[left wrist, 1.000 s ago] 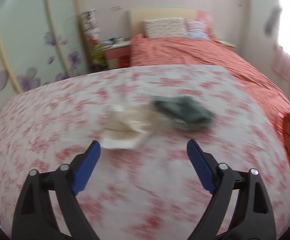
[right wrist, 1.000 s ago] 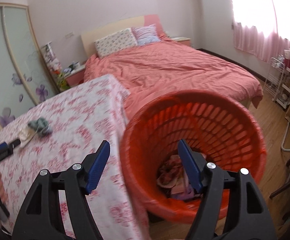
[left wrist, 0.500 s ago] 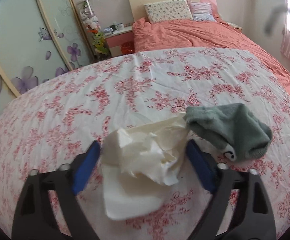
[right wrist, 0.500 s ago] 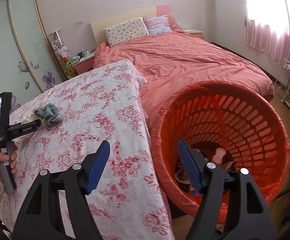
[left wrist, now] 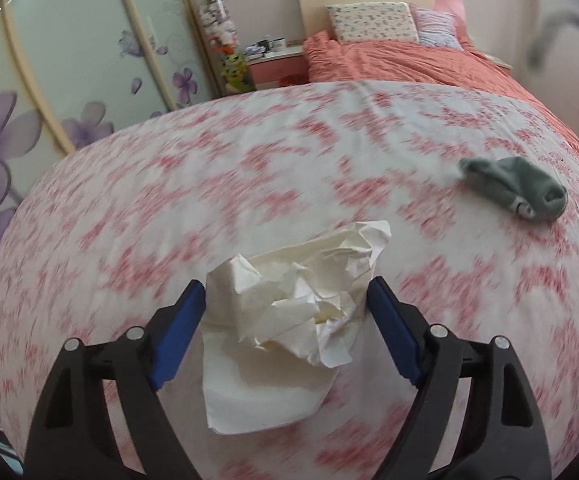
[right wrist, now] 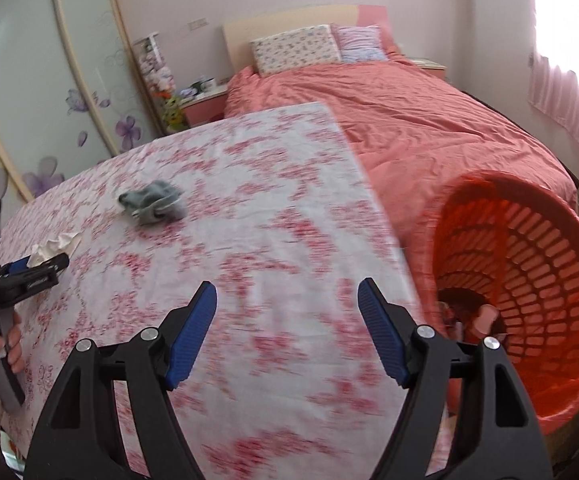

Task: Collect trash
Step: 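Grasp the white tissue with the left tool while the right tool grasps the mint sock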

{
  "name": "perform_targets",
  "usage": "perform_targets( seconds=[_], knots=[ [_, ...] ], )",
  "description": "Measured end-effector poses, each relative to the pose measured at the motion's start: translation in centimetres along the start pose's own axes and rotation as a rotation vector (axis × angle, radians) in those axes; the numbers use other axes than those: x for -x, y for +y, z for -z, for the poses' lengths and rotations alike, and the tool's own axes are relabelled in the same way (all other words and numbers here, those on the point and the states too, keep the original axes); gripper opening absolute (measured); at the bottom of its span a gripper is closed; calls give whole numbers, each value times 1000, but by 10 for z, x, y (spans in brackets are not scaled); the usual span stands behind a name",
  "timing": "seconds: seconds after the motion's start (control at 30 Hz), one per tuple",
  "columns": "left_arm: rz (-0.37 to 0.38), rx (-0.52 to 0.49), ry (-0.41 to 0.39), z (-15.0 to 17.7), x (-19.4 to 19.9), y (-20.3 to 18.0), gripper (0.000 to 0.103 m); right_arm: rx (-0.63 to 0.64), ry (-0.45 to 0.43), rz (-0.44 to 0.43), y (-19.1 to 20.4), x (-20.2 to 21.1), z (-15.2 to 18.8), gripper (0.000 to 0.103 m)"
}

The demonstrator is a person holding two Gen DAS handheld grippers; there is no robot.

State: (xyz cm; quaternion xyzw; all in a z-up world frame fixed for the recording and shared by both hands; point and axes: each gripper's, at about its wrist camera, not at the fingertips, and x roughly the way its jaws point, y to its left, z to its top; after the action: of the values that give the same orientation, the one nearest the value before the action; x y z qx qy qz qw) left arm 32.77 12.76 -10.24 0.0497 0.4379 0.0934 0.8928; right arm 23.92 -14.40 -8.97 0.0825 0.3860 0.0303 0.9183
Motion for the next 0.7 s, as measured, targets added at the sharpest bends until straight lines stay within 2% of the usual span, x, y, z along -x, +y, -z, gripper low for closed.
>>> perform_targets(
  seconds=[0.1,0.17,0.27,0.47,0.7],
  knots=[
    [12,45,12,2,0,13,81,32,13,-21,24,-13,-4,73],
    [22,64,19,2,-1,16,81,52,11,-32,42,-23,-9,80],
    [28,69,22,2,-3,17,81,90,-3,-21,64,-36,-19,85],
    [57,93,31,4,-4,23,82,126,2,-12,96,-67,-48,85],
    [87,123,43,3,-8,27,84,114,63,16,105,-94,-63,84]
  ],
)
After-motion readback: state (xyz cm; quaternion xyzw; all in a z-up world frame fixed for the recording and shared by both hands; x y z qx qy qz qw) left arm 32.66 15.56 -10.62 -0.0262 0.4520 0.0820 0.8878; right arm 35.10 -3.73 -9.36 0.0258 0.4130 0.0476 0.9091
